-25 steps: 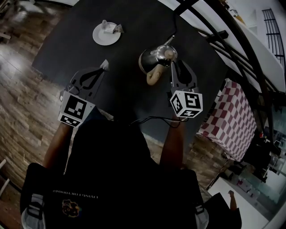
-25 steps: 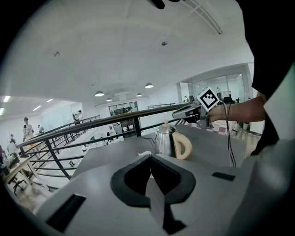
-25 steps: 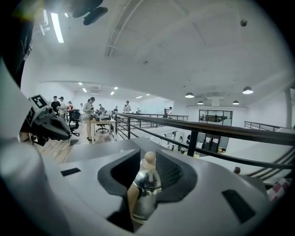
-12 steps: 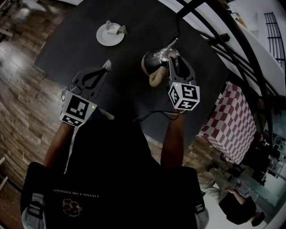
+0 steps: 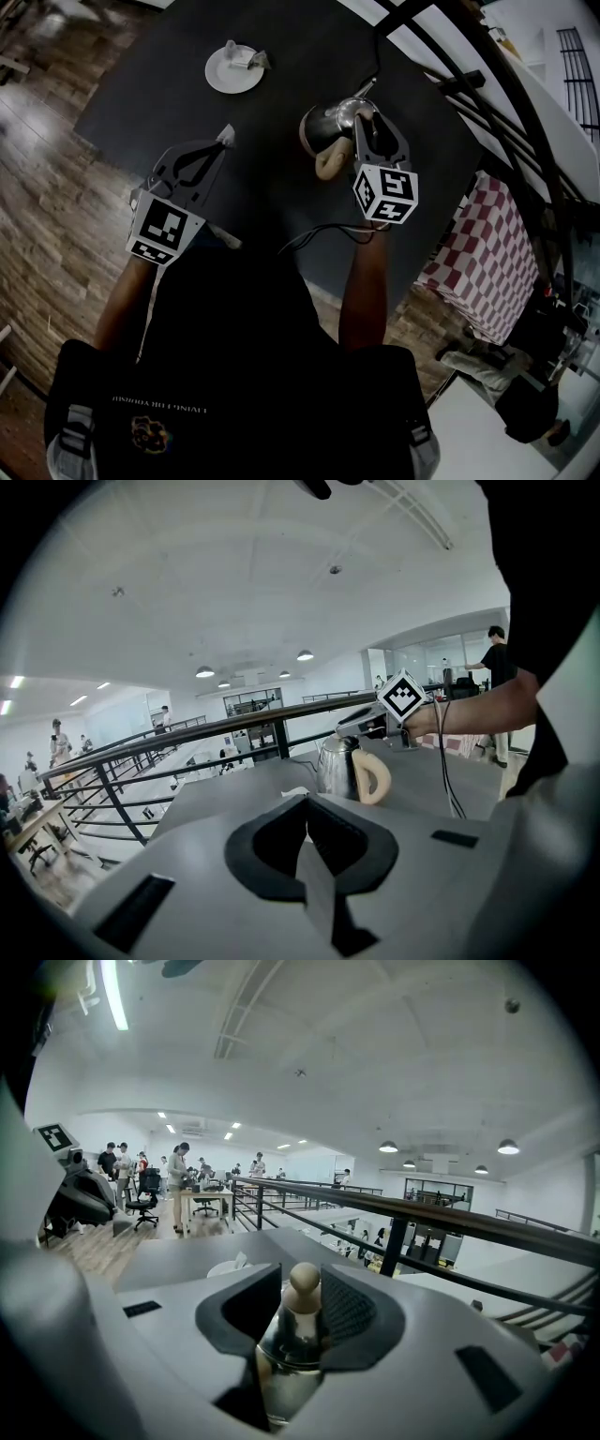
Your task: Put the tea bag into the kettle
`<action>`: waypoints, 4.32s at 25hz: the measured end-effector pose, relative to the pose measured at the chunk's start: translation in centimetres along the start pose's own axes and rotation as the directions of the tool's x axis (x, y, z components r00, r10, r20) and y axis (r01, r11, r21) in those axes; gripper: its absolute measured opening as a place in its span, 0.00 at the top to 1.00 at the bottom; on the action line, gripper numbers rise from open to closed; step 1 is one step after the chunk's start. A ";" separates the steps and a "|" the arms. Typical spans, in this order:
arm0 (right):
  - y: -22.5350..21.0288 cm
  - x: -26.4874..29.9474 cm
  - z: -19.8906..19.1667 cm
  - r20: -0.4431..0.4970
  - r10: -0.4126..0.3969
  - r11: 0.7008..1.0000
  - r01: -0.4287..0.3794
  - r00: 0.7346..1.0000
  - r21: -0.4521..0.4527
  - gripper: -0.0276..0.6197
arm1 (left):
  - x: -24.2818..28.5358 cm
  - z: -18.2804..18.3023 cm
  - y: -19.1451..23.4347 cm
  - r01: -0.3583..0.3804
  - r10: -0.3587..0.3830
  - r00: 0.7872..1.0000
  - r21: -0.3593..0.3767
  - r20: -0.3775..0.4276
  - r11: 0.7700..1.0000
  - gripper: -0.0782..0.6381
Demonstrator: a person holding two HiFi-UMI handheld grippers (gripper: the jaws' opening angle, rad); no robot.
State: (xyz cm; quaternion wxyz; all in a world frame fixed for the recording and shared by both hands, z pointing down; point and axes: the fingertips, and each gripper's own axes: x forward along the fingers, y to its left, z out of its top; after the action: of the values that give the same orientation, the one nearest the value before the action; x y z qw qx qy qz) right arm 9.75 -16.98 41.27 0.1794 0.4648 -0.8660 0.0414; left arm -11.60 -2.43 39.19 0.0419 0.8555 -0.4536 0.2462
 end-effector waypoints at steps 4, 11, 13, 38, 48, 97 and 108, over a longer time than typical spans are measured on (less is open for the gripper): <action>-0.2 0.3 -0.4 -0.012 -0.008 1.000 0.007 1.000 -0.009 0.77 | 0.1 0.0 -0.3 0.005 -0.005 1.000 0.002 0.002 1.000 0.88; -0.1 0.1 0.3 0.008 -0.023 0.998 0.023 1.000 -0.059 0.79 | 0.0 0.3 0.2 -0.005 0.005 1.000 0.008 0.007 1.000 0.88; -0.1 -0.3 0.7 0.023 -0.027 0.997 0.028 0.999 -0.068 0.79 | 0.0 0.4 0.1 -0.002 0.002 1.000 0.011 0.008 1.000 0.88; -5.7 -10.0 -1.9 0.052 -0.196 0.981 0.196 0.979 0.011 0.79 | 4.3 4.1 -3.4 0.100 -0.105 0.994 0.132 0.031 0.986 0.88; -8.7 -15.0 -4.7 0.025 -0.292 0.956 0.290 0.956 0.054 0.79 | 7.7 6.4 -6.2 0.162 -0.174 0.984 0.196 0.044 0.967 0.88; -14.5 -30.7 -15.4 -0.079 -0.549 0.800 0.550 0.832 0.241 0.79 | 22.9 7.7 -13.3 0.263 -0.258 0.964 0.342 -0.061 0.902 0.87; -14.2 -30.4 -15.0 -0.070 -0.544 0.805 0.543 0.836 0.237 0.79 | 22.6 7.8 -13.0 0.269 -0.264 0.962 0.336 -0.061 0.903 0.79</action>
State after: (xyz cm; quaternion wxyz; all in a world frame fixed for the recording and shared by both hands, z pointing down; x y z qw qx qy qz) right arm 40.78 2.59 43.26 0.1238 0.7117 -0.6848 0.0958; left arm 12.27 -14.17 44.72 -0.0706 0.9020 -0.2825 0.3189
